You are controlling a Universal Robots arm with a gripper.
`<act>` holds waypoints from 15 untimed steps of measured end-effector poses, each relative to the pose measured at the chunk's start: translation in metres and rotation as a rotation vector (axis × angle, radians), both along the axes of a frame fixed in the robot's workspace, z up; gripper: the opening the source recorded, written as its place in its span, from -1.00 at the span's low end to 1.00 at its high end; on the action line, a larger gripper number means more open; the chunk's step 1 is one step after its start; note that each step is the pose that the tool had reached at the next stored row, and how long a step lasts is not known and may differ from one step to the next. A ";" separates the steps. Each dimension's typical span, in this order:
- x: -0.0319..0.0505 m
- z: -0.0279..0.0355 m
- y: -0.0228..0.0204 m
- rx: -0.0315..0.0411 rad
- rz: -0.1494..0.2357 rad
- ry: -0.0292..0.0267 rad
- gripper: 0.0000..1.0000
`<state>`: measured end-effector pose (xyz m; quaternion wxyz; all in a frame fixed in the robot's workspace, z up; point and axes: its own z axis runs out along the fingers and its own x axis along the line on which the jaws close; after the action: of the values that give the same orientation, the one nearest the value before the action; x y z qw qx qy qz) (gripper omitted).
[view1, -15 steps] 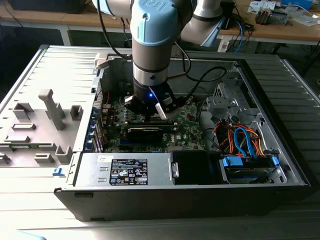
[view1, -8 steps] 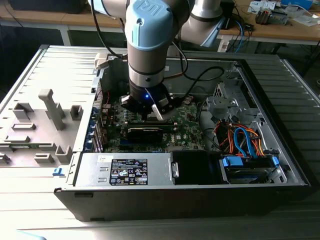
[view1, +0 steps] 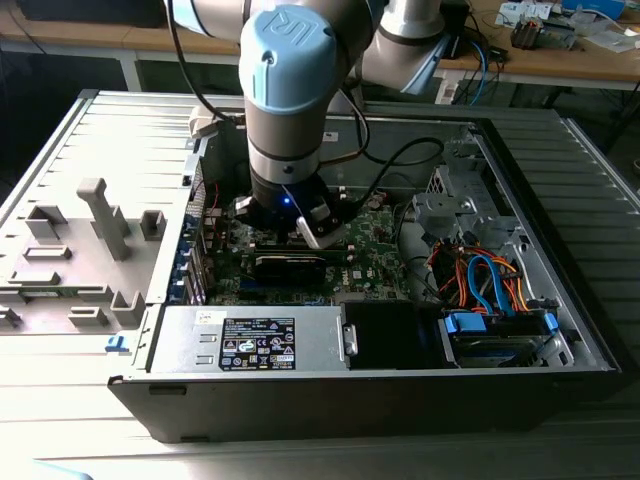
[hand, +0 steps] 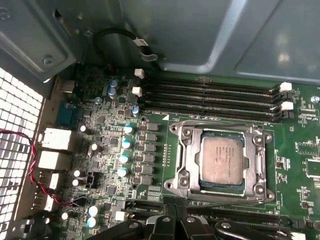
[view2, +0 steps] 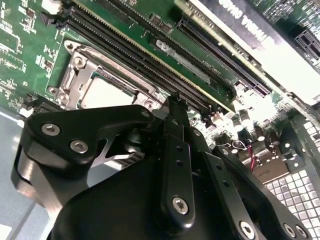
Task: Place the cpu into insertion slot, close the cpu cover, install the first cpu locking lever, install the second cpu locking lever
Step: 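Install the second cpu locking lever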
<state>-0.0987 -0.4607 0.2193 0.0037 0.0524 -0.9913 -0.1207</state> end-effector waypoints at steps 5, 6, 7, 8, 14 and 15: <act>0.0000 -0.0034 -0.0024 0.0274 0.008 0.0000 -0.79; 0.0000 -0.0046 -0.0035 0.0301 0.009 -0.0001 -0.79; -0.0001 -0.0065 -0.0043 0.0313 0.010 -0.0001 -0.79; -0.0001 -0.0073 -0.0044 0.0312 0.011 0.0000 -0.79; 0.0000 -0.0122 -0.0036 0.0303 0.012 0.0001 -0.79; 0.0000 -0.0130 -0.0033 0.0301 0.012 0.0000 -0.79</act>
<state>-0.0987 -0.4641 0.2063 0.0037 0.0584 -0.9890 -0.1357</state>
